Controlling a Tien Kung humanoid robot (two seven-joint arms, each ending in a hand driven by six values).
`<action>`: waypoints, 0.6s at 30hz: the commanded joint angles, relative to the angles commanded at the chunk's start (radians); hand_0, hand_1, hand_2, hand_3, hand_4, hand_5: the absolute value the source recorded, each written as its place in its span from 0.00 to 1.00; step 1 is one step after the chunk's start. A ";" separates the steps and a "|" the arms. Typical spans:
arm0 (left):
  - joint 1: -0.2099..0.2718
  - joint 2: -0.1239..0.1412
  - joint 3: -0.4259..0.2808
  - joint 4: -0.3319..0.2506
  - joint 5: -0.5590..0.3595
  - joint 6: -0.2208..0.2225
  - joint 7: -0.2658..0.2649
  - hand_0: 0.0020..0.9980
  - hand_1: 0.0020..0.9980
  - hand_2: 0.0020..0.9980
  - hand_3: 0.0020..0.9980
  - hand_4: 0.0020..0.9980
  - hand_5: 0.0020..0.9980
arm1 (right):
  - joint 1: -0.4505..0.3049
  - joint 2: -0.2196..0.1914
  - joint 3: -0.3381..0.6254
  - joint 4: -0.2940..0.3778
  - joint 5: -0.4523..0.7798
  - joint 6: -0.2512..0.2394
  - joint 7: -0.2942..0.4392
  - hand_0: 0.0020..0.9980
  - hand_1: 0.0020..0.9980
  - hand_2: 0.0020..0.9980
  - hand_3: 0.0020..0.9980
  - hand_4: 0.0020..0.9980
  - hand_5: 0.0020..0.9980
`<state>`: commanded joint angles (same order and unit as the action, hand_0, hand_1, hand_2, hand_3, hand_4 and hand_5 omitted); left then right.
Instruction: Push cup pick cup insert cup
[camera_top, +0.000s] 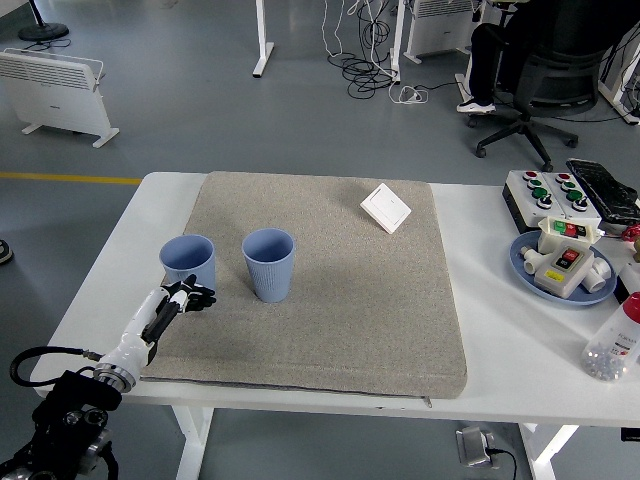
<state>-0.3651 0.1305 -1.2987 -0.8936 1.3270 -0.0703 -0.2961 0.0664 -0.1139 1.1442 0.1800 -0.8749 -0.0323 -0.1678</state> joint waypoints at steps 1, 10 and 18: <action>-0.011 -0.001 0.002 0.010 0.001 0.000 0.000 0.75 0.64 0.57 0.55 0.60 1.00 | 0.000 0.000 0.000 0.000 -0.001 0.000 0.000 0.75 0.62 0.62 0.56 0.07 0.45; -0.083 0.019 0.031 0.091 0.023 -0.008 0.013 0.76 0.64 0.57 0.55 0.60 1.00 | 0.003 0.001 -0.003 0.000 -0.002 0.001 -0.001 0.75 0.62 0.62 0.56 0.07 0.45; -0.128 0.034 0.048 0.128 0.041 -0.008 0.011 0.76 0.64 0.57 0.55 0.60 1.00 | 0.006 0.001 -0.005 0.000 -0.004 0.001 -0.001 0.75 0.62 0.62 0.56 0.07 0.45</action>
<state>-0.4927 0.1646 -1.2509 -0.7653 1.3683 -0.0783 -0.2852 0.0722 -0.1134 1.1396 0.1800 -0.8790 -0.0308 -0.1692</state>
